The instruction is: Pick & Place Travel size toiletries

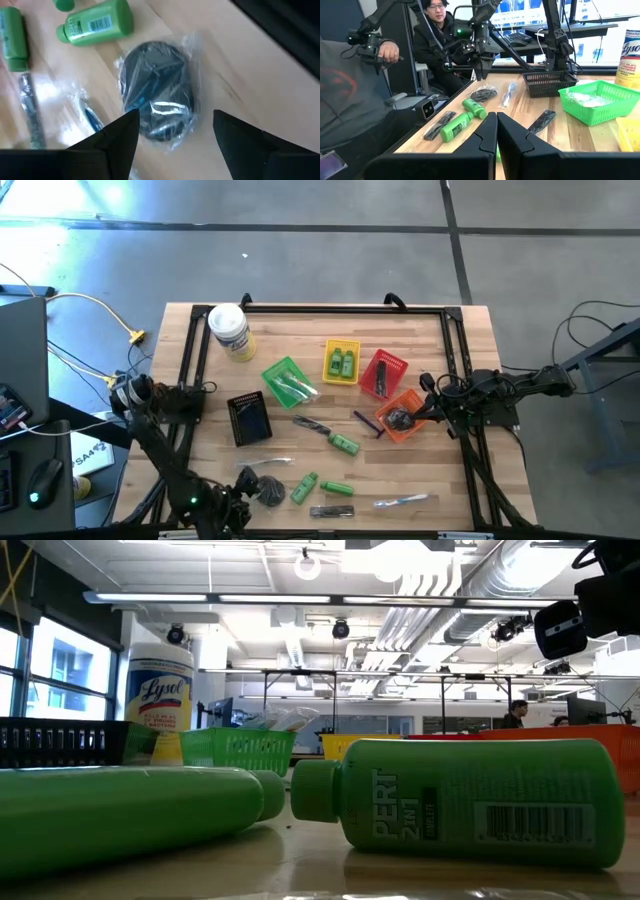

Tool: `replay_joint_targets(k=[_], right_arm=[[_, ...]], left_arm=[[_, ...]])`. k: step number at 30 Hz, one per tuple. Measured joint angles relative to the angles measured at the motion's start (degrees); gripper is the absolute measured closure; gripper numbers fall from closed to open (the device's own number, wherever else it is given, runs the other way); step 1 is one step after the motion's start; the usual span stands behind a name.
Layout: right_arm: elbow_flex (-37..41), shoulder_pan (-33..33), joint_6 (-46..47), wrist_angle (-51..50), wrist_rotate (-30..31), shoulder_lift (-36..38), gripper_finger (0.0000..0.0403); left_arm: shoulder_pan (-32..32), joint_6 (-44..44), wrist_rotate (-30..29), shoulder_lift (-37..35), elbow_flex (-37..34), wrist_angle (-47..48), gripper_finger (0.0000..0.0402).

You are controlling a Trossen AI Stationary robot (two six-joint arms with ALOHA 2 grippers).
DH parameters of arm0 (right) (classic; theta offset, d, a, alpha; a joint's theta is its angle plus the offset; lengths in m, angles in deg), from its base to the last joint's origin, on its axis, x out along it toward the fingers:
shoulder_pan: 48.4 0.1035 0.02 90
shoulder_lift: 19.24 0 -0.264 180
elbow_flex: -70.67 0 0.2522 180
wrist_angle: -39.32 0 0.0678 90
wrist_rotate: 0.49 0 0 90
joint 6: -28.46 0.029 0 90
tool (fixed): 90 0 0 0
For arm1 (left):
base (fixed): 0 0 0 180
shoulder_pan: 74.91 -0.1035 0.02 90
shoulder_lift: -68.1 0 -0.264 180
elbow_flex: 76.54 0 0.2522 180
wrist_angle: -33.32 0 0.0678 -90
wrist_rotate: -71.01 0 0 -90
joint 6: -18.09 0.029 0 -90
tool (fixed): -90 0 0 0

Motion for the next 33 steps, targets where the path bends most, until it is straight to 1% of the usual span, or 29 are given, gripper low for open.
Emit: replay_joint_targets(k=[3, 7, 9, 12, 16, 21, 30, 33], right_arm=[[0.0, 0.0, -0.5, 0.6, 1.5, 0.0, 0.0400], [0.0, 0.0, -1.6, 1.1, 5.4, 0.0, 0.0400], [0.0, 0.0, -1.7, 1.3, 6.0, 0.0, 0.0400], [0.0, 0.0, -1.7, 1.3, 5.9, 0.0, 0.0400], [0.0, 0.0, -1.4, 1.2, 5.9, 0.0, 0.0400], [0.0, 0.0, -1.3, 1.3, 5.9, 0.0, 0.0400], [0.0, 0.0, -1.4, 2.1, 5.9, 0.0, 0.0400], [0.0, 0.0, -1.2, 2.4, 5.9, 0.0, 0.0400]], left_arm=[[1.0, -0.2, -1.7, 0.9, 0.0, 1.6, 0.0158], [0.9, -0.6, -0.8, 2.8, 0.0, 3.2, 0.0158], [0.8, 0.9, -1.0, 3.9, 0.0, 3.0, 0.0158], [0.4, 4.0, -1.2, 5.2, 0.0, 3.1, 0.0158], [0.0, 5.1, -1.3, 5.9, 0.0, 3.1, 0.0158], [0.0, 7.4, -4.4, 5.9, -0.1, 3.1, 0.0158], [-1.2, 7.4, -4.3, 5.9, -0.9, 2.7, 0.0158], [-2.4, 8.7, -2.6, 5.8, -2.0, 0.7, 0.0161]])
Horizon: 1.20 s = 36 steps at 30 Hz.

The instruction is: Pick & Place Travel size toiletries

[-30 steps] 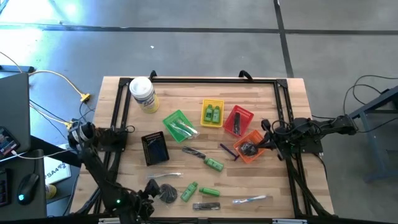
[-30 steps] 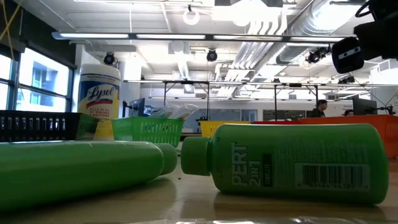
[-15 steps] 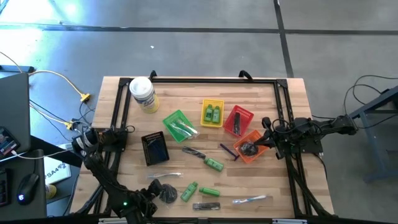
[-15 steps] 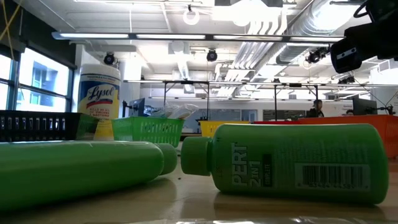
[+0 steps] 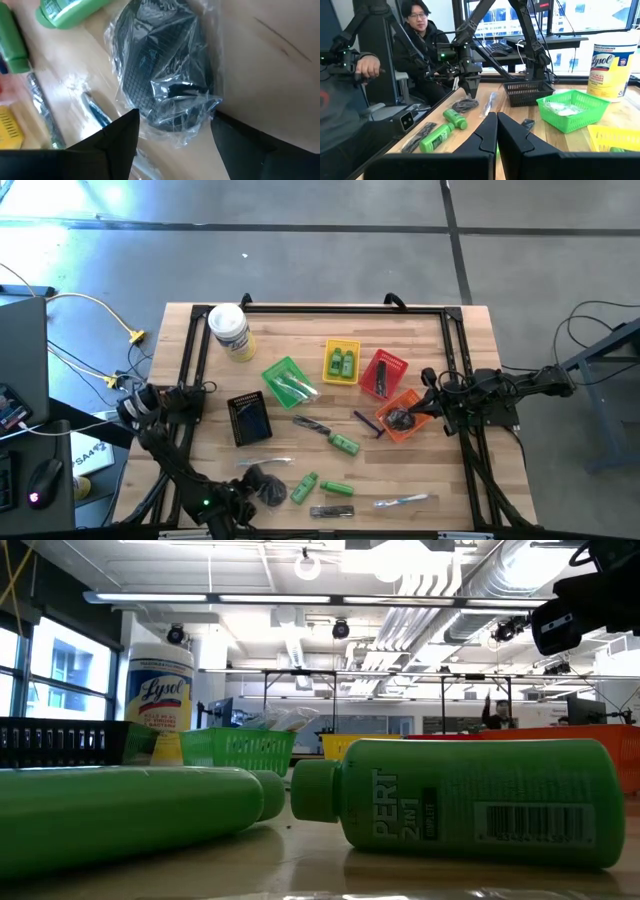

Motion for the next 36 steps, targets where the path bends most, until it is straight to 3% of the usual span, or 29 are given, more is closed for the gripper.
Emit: replay_joint_targets(k=[5, 15, 25, 30, 36], right_arm=[[0.0, 0.0, 0.1, 0.2, 0.0, 0.0, 0.0400], [0.0, 0.0, 0.1, 0.2, 0.0, 0.0, 0.0400], [0.0, 0.0, 0.0, 0.2, -0.1, 0.0, 0.0400], [0.0, 0.0, -0.4, 0.2, -0.1, 0.0, 0.0400], [0.0, 0.0, -1.6, 0.2, -0.3, 0.0, 0.0400]], left_arm=[[-0.7, 2.4, 2.8, -0.1, -0.4, -1.5, 0.0205], [-0.6, 2.7, 3.8, 0.1, 0.0, -1.3, 0.0387], [-0.6, -0.4, 3.8, -5.1, 7.8, 9.5, 0.0398], [-0.6, -3.2, 2.2, -12.8, 9.2, 11.5, 0.0399], [-0.6, -0.2, 2.0, -23.9, 9.2, 11.4, 0.0400]])
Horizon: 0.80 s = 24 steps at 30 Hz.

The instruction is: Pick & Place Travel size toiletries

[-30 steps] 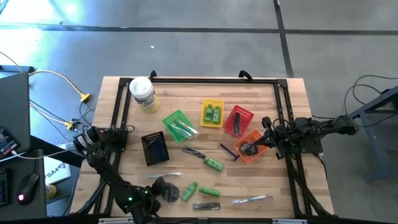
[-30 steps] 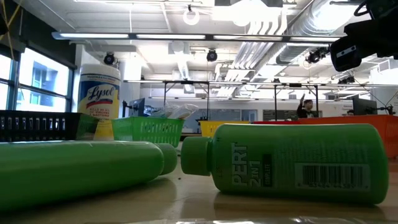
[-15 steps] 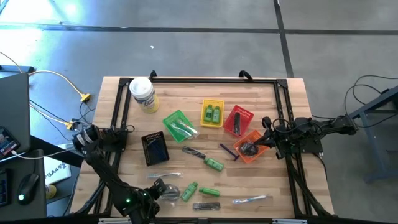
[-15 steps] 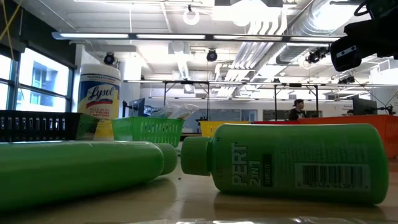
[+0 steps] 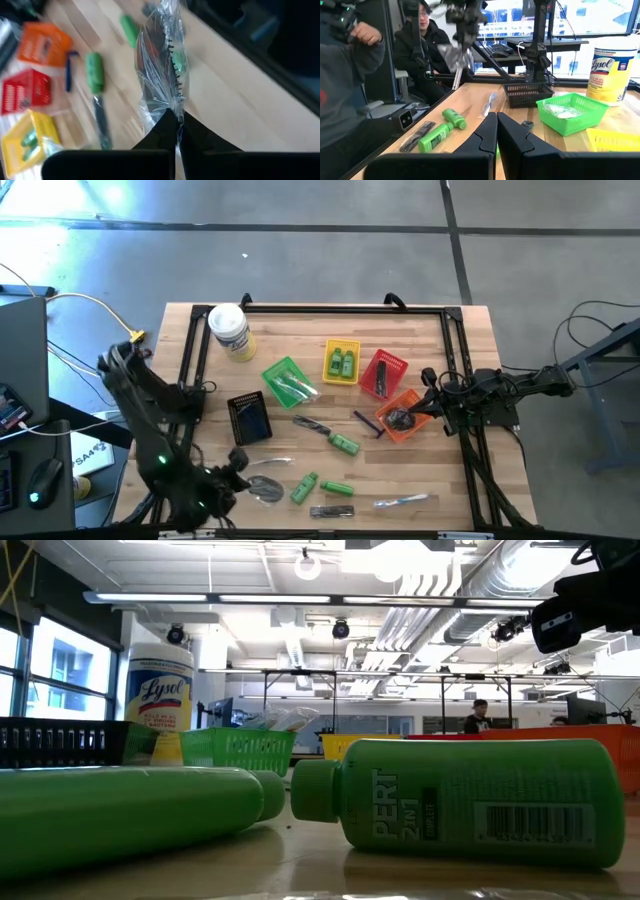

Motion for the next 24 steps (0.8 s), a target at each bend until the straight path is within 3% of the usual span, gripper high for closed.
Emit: replay_joint_targets(k=[4, 7, 12, 17, 24], right_arm=[[0.0, 0.0, -0.3, 0.0, 0.0, 0.0, 0.0400], [0.0, 0.0, -0.6, 0.0, 0.0, 0.0, 0.0400], [0.0, 0.0, -1.5, 0.1, 0.0, 0.0, 0.0400], [0.0, 0.0, -1.5, 1.0, -1.6, 0.0, 0.0400], [0.0, 0.0, -1.5, 1.1, -1.4, 0.0, 0.0400]], left_arm=[[0.0, 1.6, 0.0, -7.1, -0.7, -1.3, 0.0401], [-1.0, 2.4, 1.8, -14.0, -5.1, -5.5, 0.0401], [-6.3, 3.4, 3.1, -27.4, -18.1, -14.9, 0.0401], [-12.0, 5.8, 4.9, -40.2, -33.4, -31.1, 0.0401], [-18.4, 7.9, 5.5, -50.5, -48.9, -50.3, 0.0401]])
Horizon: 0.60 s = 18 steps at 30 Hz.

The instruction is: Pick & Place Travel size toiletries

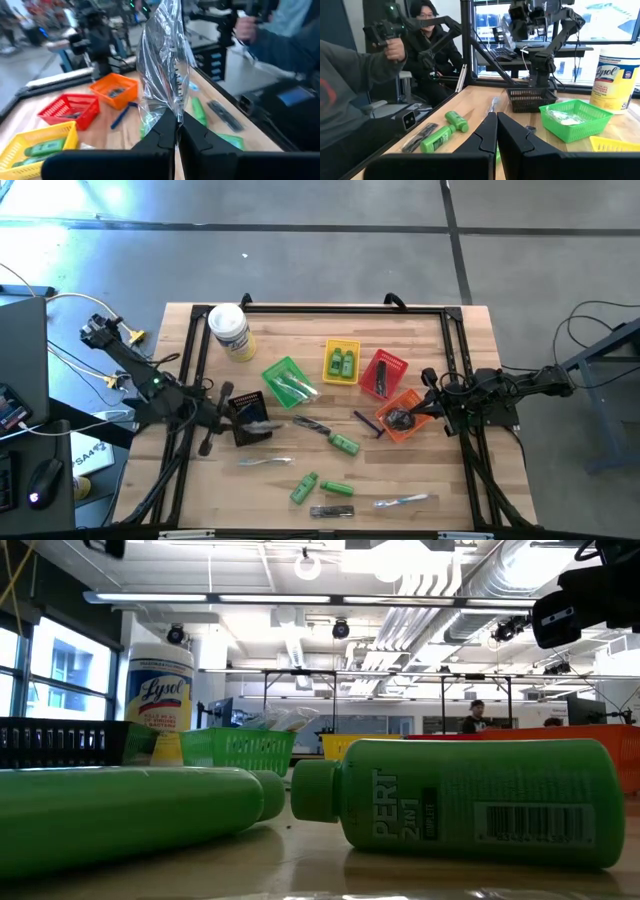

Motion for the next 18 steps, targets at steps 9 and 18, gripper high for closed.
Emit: replay_joint_targets(k=[9, 18], right_arm=[[0.0, 0.0, -0.3, 0.7, 0.1, 0.0, 0.0400], [0.0, 0.0, -0.4, 1.5, 0.3, 0.0, 0.0400]], left_arm=[[-9.3, 6.8, 4.1, -1.4, -11.9, -13.9, 0.0401], [-20.9, 7.1, 16.1, -3.2, -15.2, -19.1, 0.0401]])
